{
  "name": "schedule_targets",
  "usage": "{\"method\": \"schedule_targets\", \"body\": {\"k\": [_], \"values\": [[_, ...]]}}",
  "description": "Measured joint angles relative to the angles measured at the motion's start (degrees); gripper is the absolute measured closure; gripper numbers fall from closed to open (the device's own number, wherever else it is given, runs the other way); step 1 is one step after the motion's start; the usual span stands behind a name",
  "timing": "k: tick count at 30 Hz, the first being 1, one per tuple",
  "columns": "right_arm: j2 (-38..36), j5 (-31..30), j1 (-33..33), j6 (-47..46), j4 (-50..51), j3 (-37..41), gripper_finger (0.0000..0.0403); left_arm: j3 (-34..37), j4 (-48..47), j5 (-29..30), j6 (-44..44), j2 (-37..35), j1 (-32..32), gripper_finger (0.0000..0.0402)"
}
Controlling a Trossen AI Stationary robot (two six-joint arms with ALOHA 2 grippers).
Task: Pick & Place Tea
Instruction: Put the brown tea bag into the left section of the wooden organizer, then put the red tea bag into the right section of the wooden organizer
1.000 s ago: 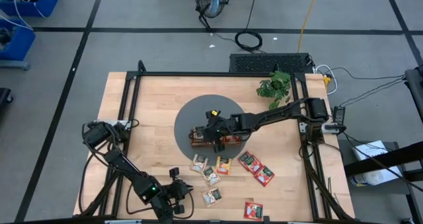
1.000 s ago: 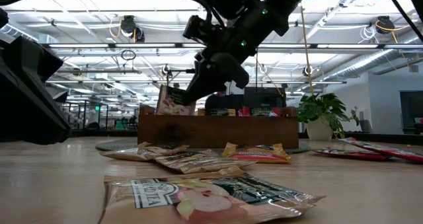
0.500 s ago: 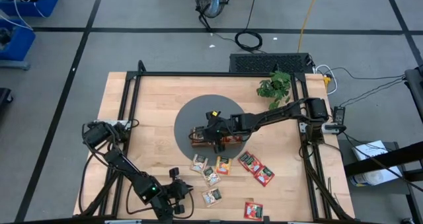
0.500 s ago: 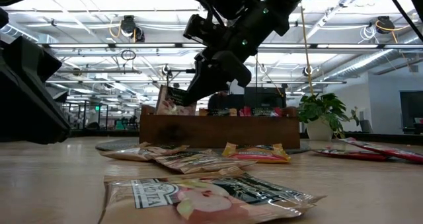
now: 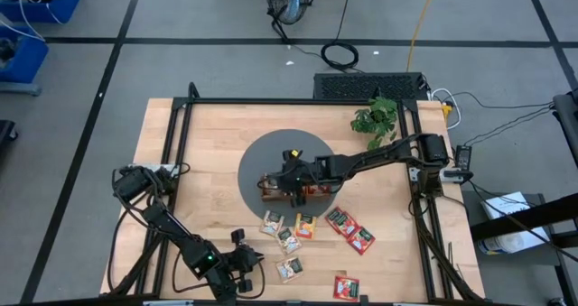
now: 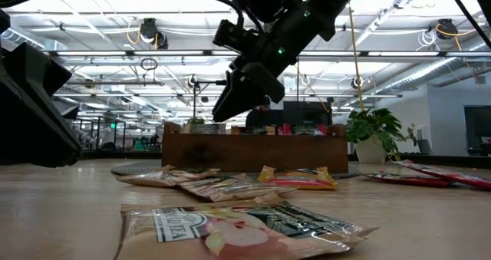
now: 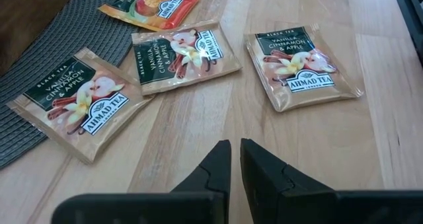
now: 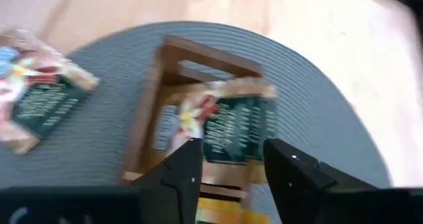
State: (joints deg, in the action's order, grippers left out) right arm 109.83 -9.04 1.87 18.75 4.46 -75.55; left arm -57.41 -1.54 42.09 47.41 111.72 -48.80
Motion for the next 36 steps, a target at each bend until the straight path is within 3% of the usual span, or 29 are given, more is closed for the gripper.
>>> {"method": "schedule_targets", "body": {"k": [7,9,13,16,20,24,27,30,36], "values": [[-7.75,-1.37,2.17,-1.82,6.16,0.0,0.0255,-0.02,-0.53,0.0,0.69,0.0,0.0,0.036],[-11.51,-1.33,3.88,-3.06,9.7,0.0,0.0282,-0.02,-0.7,0.0,1.1,0.0,-0.04,0.036],[-19.25,-1.47,8.95,-2.15,11.88,1.63,0.0379,-0.02,-1.18,1.02,0.95,0.16,-0.09,0.036],[-24.63,-1.74,13.81,-3.17,11.47,5.08,0.039,-0.02,-1.3,1.7,2.03,0.57,-0.09,0.036],[-31.48,-10.01,21.17,-7.47,10.09,12.19,0.0399,-0.02,-0.11,1.63,3.88,0.59,0.56,0.036],[-38.36,-16.91,28.92,-14.23,9.79,20.18,0.04,-0.17,8.0,-2.24,-2.95,0.23,2.68,0.036],[-42.24,-19.97,33.82,-18.64,5.53,27.5,0.0402,-2.28,10.69,-8.83,-7.16,0.22,5.84,0.036],[-44.65,-21.96,37.09,-21.05,-2.79,35.28,0.0402,-5.58,8.55,-11.28,-10.85,0.28,9.16,0.036],[-45.34,-20.36,39.16,-28.53,-16.26,47.45,0.0402,-12.64,7.3,-16.23,-22.05,0.37,13.55,0.036]]}}
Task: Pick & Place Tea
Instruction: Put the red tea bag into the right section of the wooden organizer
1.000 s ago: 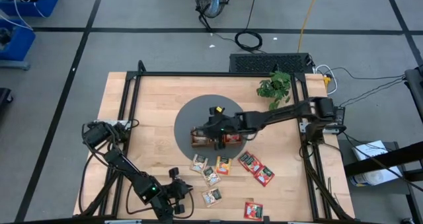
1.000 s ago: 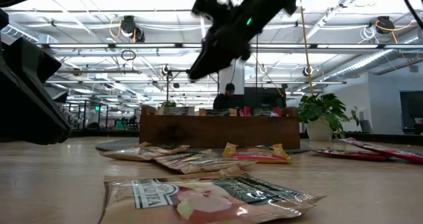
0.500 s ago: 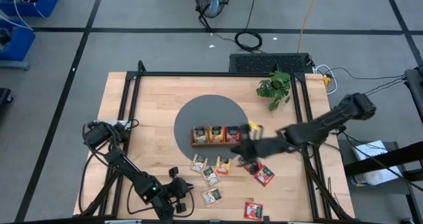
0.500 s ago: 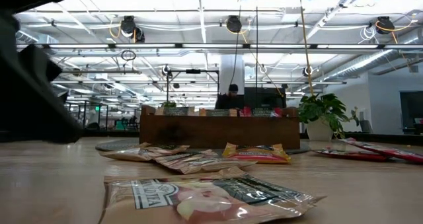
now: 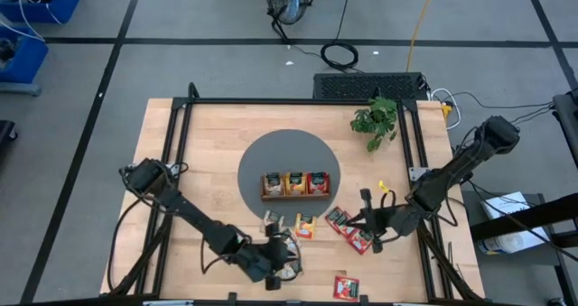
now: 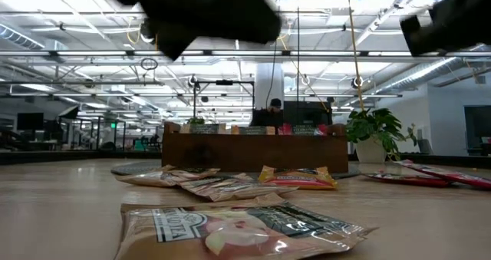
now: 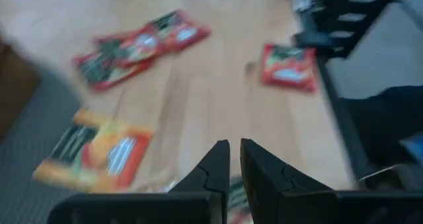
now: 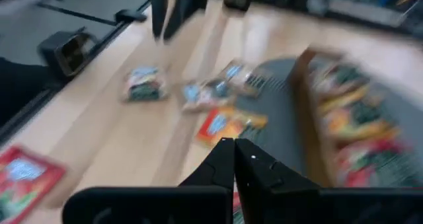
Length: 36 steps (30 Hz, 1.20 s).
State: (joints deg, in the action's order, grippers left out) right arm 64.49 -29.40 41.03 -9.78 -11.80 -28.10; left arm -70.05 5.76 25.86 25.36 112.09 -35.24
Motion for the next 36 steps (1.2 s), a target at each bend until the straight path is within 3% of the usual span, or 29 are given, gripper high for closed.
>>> {"method": "schedule_targets", "body": {"k": [3,10,13,19,26,36], "values": [[0.0,2.85,0.68,-5.09,-3.52,4.25,0.0402,-1.95,-0.09,-3.79,-2.08,0.0,1.8,0.036],[0.0,4.08,3.35,-10.15,-16.14,13.92,0.0402,-2.44,1.14,-6.38,0.22,0.88,4.9,0.036],[-0.01,4.07,3.5,-12.72,-18.45,16.4,0.0402,-2.31,4.42,-7.52,-4.3,1.46,5.82,0.036],[0.0,4.13,3.5,-19.06,-17.27,18.16,0.0402,-2.49,17.2,-12.33,-19.14,1.16,7.6,0.036],[0.0,3.99,3.02,-22.15,-14.25,18.73,0.0402,-2.36,9.85,-13.62,-16.91,1.2,7.21,0.036],[1.79,0.86,0.3,-28.54,-10.9,18.73,0.0403,-0.89,11.62,-13.34,-17.11,1.2,7.0,0.036]]}}
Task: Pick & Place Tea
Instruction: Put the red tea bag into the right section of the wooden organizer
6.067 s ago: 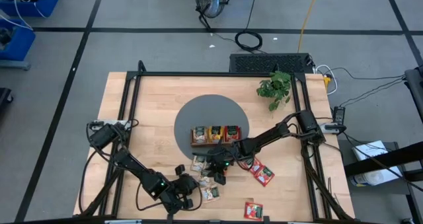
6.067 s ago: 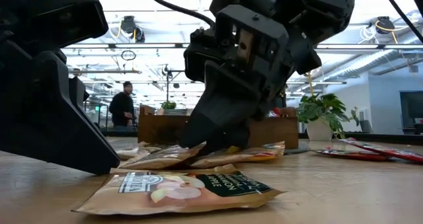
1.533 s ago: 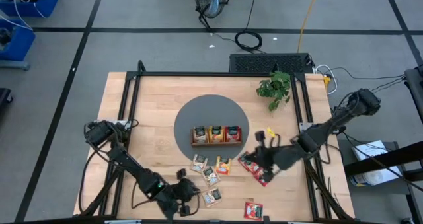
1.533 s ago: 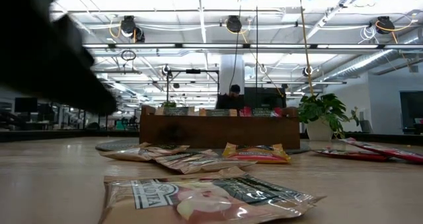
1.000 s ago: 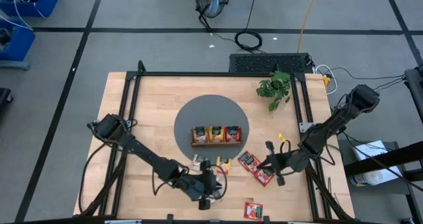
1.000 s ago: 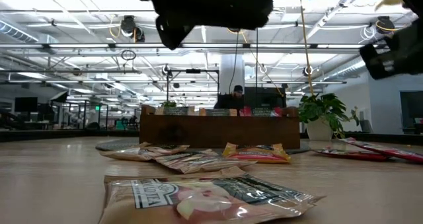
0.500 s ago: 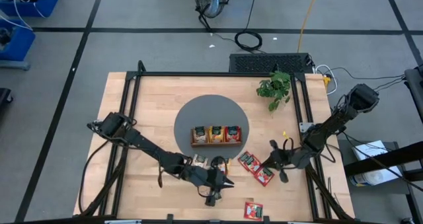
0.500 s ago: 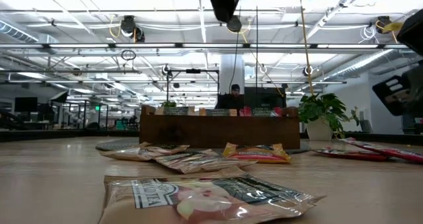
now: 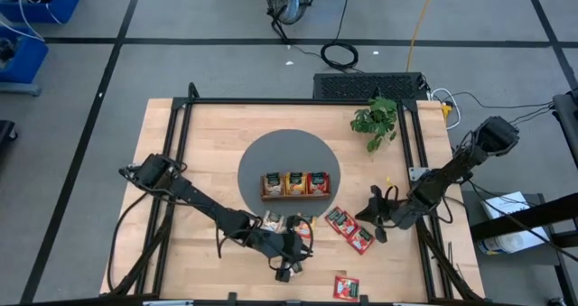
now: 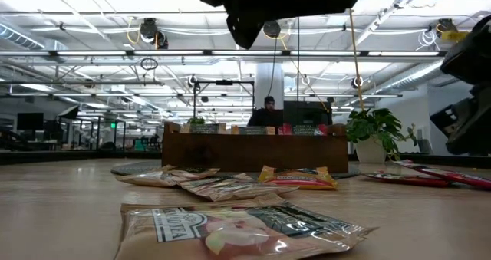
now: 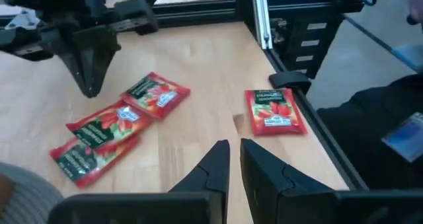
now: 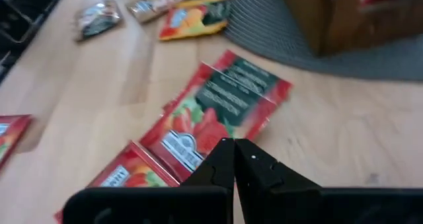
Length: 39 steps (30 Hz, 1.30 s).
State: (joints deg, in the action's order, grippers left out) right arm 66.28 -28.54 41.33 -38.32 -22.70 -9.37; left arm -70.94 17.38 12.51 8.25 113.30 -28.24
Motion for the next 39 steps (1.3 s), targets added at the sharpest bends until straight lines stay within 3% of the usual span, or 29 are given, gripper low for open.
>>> {"method": "schedule_targets", "body": {"k": [9,19,26,34,39], "values": [[8.63,-0.19,-0.1,-8.99,-1.73,-0.05,0.0403,-0.02,6.91,-2.5,2.41,2.63,-0.44,0.036],[21.32,0.79,0.76,-9.84,-18.39,-1.48,0.0403,-0.02,12.63,-3.63,8.15,9.92,0.68,0.036],[29.98,2.27,0.74,-7.65,-21.03,-7.84,0.0403,-0.13,12.77,-3.86,12.48,10.01,1.3,0.036],[29.18,4.57,0.74,-2.95,-19.77,-10.12,0.0403,-0.13,10.7,-6.49,13.18,10.08,0.42,0.036],[28.13,6.76,0.62,-6.53,-17.24,-10.14,0.0403,-0.47,12.45,-6.52,13.35,12.97,-0.54,0.036]]}}
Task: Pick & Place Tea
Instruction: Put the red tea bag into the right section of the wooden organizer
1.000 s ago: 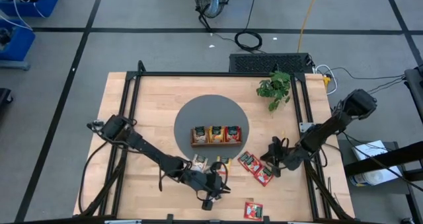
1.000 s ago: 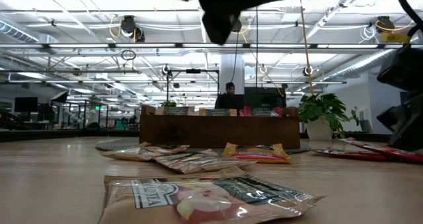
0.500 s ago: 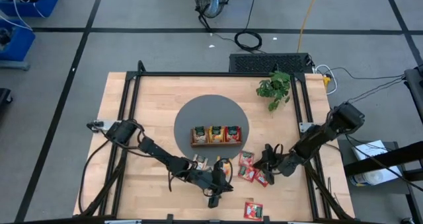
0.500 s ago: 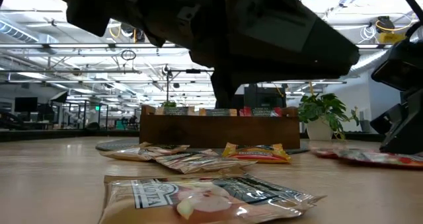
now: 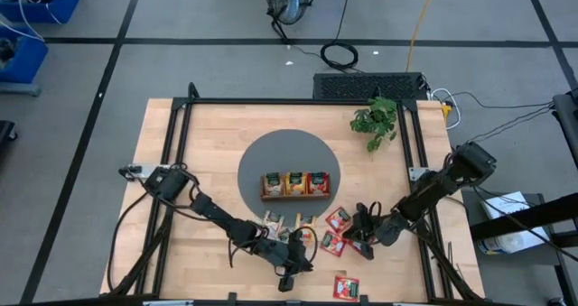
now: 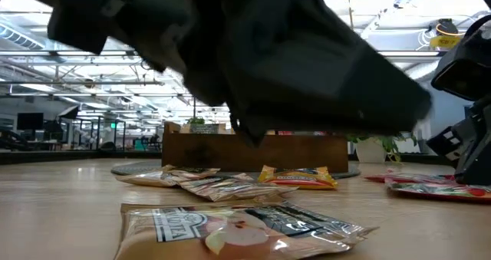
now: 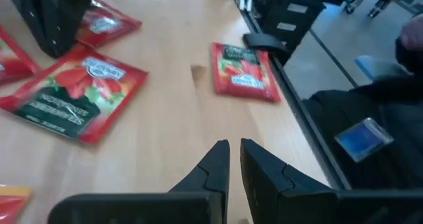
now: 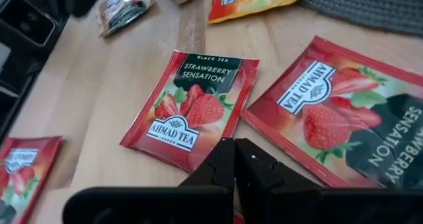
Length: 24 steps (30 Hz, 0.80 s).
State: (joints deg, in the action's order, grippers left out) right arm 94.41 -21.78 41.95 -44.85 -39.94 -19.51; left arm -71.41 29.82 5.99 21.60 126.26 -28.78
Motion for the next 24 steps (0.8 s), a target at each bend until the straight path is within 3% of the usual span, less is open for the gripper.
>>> {"method": "schedule_targets", "body": {"k": [15,24], "values": [[0.8,1.68,3.08,-2.9,-0.13,-2.53,0.0403,-5.35,-8.85,1.15,2.99,2.88,3.8,0.036],[8.92,0.29,2.65,0.31,-0.59,-8.67,0.0403,-5.17,-9.15,3.24,3.17,2.88,5.05,0.036]]}}
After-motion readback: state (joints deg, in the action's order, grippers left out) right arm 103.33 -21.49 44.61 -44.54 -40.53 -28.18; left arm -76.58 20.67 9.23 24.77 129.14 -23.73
